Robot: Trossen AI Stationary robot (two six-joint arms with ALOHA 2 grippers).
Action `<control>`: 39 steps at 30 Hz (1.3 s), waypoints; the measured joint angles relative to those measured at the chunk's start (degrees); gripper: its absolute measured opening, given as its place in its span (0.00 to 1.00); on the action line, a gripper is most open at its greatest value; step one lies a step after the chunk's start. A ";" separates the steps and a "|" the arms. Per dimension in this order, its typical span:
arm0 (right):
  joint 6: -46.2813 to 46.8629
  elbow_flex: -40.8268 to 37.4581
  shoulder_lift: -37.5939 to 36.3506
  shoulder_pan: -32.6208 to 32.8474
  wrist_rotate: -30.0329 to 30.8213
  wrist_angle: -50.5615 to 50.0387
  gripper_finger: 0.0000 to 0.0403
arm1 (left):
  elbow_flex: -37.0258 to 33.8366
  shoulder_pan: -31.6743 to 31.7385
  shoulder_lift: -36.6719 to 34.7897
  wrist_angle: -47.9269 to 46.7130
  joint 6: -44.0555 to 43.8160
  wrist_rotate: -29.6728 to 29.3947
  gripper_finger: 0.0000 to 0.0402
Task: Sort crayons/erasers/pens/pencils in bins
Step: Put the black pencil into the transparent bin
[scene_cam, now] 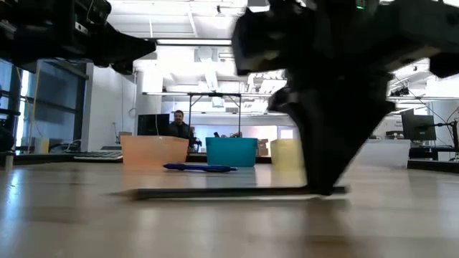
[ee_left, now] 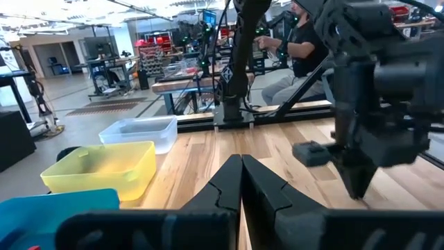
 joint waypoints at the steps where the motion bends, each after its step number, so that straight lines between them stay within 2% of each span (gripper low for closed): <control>1: 0.67 -0.04 -0.75 0.00 0.12 -0.30 0.05 | 0.00 0.00 0.00 0.00 0.02 0.00 0.00; 16: 14.45 0.24 -13.90 -1.28 12.42 -26.51 0.03 | 0.00 0.00 0.00 -1.45 -0.51 0.02 0.00; 24: 18.63 -0.25 -22.87 -3.53 22.68 -33.37 0.01 | 0.00 0.00 0.00 -2.29 -1.15 0.02 0.00; 27: 18.99 -6.14 -28.65 -5.10 23.71 -29.97 0.01 | 0.00 0.00 0.00 -3.18 -1.53 0.02 0.00; 32: 23.01 -23.66 -42.48 -9.20 23.06 -23.38 0.00 | 0.00 0.00 0.00 -3.39 -1.95 0.02 0.00; 36: 31.50 -35.46 -54.73 -16.20 22.79 -23.73 0.00 | 0.00 0.00 0.00 -3.37 -1.97 0.04 0.00; 39: 34.77 -41.35 -62.32 -23.03 22.77 -24.77 0.00 | 0.00 0.00 0.00 -3.25 -1.97 0.02 0.00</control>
